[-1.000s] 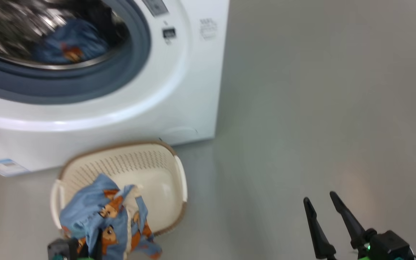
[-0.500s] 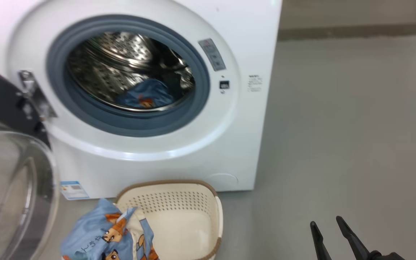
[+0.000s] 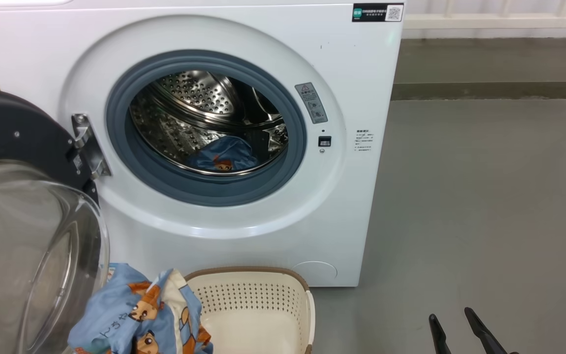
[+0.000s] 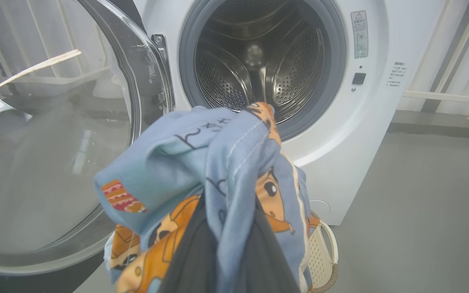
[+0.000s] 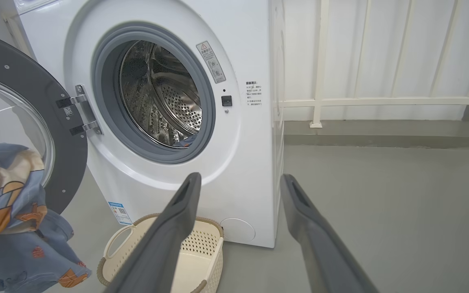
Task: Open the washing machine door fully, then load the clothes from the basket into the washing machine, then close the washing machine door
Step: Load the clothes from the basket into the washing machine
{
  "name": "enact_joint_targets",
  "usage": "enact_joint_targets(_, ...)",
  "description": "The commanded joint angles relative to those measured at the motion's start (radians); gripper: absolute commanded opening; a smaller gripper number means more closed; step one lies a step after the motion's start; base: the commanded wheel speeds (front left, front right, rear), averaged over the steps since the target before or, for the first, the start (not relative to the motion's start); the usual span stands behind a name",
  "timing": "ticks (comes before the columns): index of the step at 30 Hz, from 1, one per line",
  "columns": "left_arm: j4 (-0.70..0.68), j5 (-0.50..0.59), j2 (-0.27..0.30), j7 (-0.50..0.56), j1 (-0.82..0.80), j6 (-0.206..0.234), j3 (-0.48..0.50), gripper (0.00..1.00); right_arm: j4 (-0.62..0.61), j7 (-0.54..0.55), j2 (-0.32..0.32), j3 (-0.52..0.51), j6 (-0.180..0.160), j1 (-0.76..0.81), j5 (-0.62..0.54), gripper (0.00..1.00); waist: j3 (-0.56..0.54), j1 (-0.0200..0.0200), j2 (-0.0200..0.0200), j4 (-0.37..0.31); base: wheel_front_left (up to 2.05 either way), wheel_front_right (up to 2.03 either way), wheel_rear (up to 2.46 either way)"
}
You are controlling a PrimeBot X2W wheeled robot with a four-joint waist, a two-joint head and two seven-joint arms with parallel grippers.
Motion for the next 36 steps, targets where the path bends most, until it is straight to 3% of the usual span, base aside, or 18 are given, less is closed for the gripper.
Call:
enact_joint_targets(1, -0.038, 0.018, 0.003, -0.011, -0.026, 0.002, 0.04, 0.0, -0.022, -0.005, -0.012, 0.023, 0.003, -0.024, -0.014, 1.0, 0.001, 0.0, 0.0, -0.006, 0.0, 0.0, 0.0)
enact_joint_targets(21, -0.052, 0.018, -0.022, -0.011, -0.026, -0.029, 0.072, 0.0, -0.021, -0.005, -0.012, 0.031, 0.003, -0.033, -0.014, 1.0, 0.031, 0.0, 0.0, -0.051, 0.0, 0.0, 0.0)
enact_joint_targets(29, -0.024, -0.009, -0.031, -0.011, -0.089, -0.062, 0.09, 0.0, -0.027, -0.005, -0.012, 0.042, 0.003, -0.05, 0.002, 1.0, 0.077, 0.0, 0.0, -0.105, 0.0, 0.0, 0.0)
enact_joint_targets(36, 0.03, -0.011, -0.001, -0.011, -0.215, -0.094, 0.104, 0.0, -0.039, -0.005, -0.012, 0.06, 0.003, -0.076, 0.026, 1.0, 0.156, 0.0, 0.0, -0.183, 0.0, 0.0, 0.0)
